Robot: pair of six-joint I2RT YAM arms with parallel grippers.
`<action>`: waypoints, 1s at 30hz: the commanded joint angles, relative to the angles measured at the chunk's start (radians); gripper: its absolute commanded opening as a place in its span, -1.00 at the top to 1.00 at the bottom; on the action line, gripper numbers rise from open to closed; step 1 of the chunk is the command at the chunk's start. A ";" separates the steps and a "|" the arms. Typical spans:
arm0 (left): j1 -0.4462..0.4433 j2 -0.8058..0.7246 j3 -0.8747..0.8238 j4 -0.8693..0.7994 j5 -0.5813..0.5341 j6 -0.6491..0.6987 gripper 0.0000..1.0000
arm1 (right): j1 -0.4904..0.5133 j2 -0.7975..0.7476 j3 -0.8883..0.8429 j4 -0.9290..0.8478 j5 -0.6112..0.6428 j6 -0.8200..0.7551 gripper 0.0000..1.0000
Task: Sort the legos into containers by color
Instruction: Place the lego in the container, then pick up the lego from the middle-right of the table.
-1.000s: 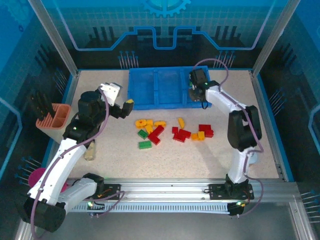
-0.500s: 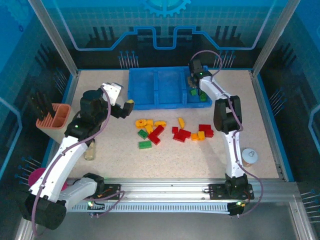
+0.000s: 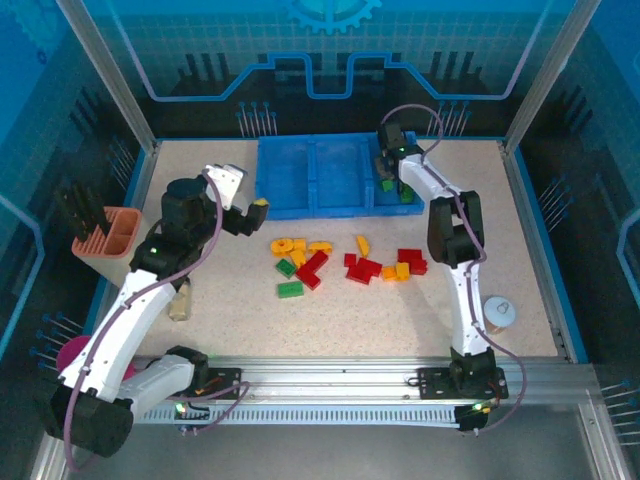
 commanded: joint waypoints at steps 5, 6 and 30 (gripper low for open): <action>-0.004 0.013 0.040 0.000 -0.011 -0.019 -0.99 | 0.015 -0.420 -0.331 -0.031 -0.087 0.028 -0.05; -0.002 0.025 0.061 -0.015 -0.002 -0.038 -0.99 | 0.022 -0.468 -0.385 -0.042 -0.094 0.036 -0.09; 0.000 -0.013 -0.050 0.201 0.077 -0.158 -0.99 | 0.201 -0.885 -1.064 -0.203 -0.276 0.395 -0.26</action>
